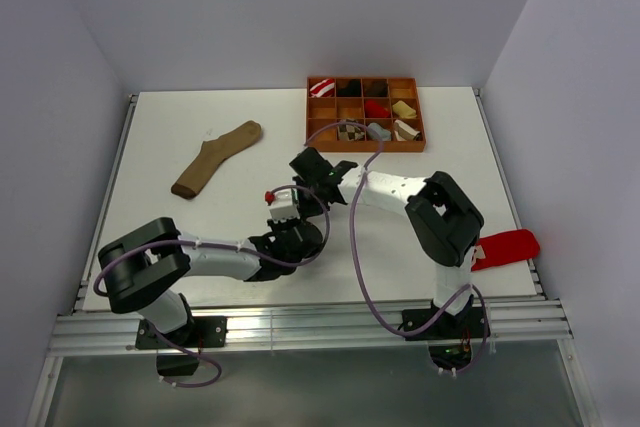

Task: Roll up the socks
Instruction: Roll the sock at the center of the board.

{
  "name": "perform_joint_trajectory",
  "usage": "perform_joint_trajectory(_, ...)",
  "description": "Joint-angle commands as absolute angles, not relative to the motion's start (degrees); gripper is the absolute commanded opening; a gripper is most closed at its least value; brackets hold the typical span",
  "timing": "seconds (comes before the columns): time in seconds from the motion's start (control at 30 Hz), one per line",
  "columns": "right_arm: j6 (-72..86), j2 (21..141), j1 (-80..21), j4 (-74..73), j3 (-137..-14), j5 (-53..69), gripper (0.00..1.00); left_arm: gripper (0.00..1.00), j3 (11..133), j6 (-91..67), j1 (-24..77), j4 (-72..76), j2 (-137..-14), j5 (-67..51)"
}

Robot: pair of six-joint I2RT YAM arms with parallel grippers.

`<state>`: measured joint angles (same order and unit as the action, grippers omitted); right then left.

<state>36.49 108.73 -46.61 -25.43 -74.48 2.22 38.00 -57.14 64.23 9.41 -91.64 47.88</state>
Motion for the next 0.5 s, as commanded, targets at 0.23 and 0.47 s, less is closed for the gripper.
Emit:
perform_joint_trajectory(0.23, 41.4, 100.2, -44.3, -7.6, -59.1, 17.0, 0.43, 0.0, 24.0, -65.7, 58.3, 16.6, -83.5, 32.8)
perform_joint_trajectory(0.47, 46.0, 93.9, -41.4, 10.6, -48.4, 21.2, 0.58, 0.0, 19.0, -68.4, 54.0, 19.9, -78.2, 24.4)
